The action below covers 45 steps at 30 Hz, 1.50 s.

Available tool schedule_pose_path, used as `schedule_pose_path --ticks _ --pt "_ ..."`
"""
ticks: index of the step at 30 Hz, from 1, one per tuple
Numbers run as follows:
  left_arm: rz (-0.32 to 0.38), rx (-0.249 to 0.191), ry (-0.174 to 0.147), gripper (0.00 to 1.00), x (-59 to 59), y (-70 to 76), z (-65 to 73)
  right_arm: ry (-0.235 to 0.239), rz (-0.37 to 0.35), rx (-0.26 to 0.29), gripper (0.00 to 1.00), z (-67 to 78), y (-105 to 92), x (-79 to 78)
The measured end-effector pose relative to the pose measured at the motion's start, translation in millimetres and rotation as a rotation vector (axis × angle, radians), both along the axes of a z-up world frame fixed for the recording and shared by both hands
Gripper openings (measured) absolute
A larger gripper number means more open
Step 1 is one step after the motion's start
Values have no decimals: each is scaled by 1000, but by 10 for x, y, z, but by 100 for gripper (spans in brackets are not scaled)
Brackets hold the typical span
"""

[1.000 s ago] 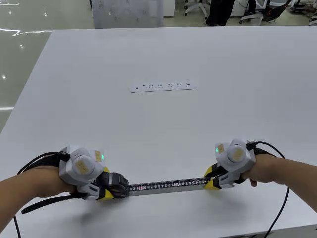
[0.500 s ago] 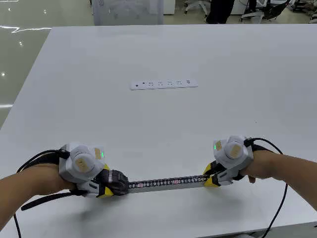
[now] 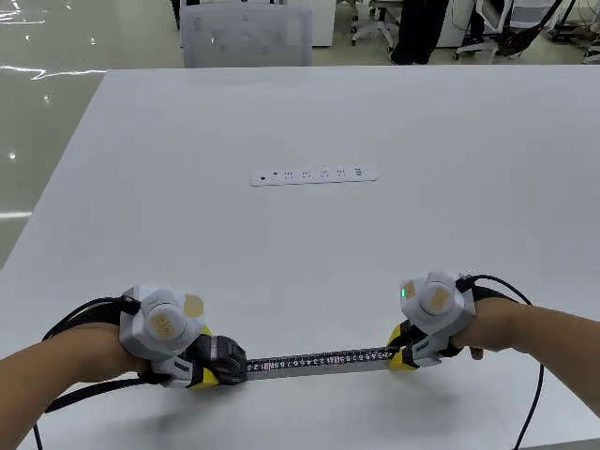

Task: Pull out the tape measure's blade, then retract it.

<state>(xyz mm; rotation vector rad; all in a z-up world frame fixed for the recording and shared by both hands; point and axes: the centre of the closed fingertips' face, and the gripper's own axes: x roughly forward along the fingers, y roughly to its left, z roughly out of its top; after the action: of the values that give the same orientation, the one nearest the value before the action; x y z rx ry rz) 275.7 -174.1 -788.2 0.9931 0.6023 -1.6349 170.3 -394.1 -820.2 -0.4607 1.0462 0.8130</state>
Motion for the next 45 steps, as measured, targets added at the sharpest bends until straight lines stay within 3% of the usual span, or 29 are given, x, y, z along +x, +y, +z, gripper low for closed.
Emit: schedule_pose_path --ticks 4,7,9,11,14,16,18,20,21,26,31,33,35,40,45 --pt "44 8 -10 34 28 20 8 -2 -11 -3 15 3 4 0" --pt "114 2 20 34 48 51 23 -19 -12 -11 15 6 17 -12" --pt "178 -6 28 36 95 87 35 -23 -38 -7 15 9 19 -5" --pt "235 -30 41 41 153 117 68 -24 -109 30 16 16 27 -3" --pt "325 -87 89 47 203 161 161 -53 -112 31 17 25 37 -19" --pt "379 -138 117 50 242 190 239 -90 -101 2 19 38 23 -9" --pt "434 -174 120 54 307 250 284 -103 -140 1 22 55 2 -8" --pt "497 -213 165 58 325 287 339 -141 -189 14 23 121 -28 34" --pt "523 -216 169 60 340 320 341 -139 -205 20 24 133 -42 31" --pt "648 -338 224 70 439 398 485 -195 -261 48 26 330 -88 7" --pt "704 -390 224 81 419 539 525 -224 -350 92 29 451 -175 -71" --pt "725 -400 240 84 380 593 544 -239 -366 114 30 502 -194 -121" --pt "737 -408 227 89 356 653 568 -253 -379 125 33 542 -209 -180" --pt "778 -452 191 99 343 805 654 -263 -428 149 52 562 -269 -368" --pt "812 -485 174 100 273 904 720 -326 -485 146 68 665 -392 -494"
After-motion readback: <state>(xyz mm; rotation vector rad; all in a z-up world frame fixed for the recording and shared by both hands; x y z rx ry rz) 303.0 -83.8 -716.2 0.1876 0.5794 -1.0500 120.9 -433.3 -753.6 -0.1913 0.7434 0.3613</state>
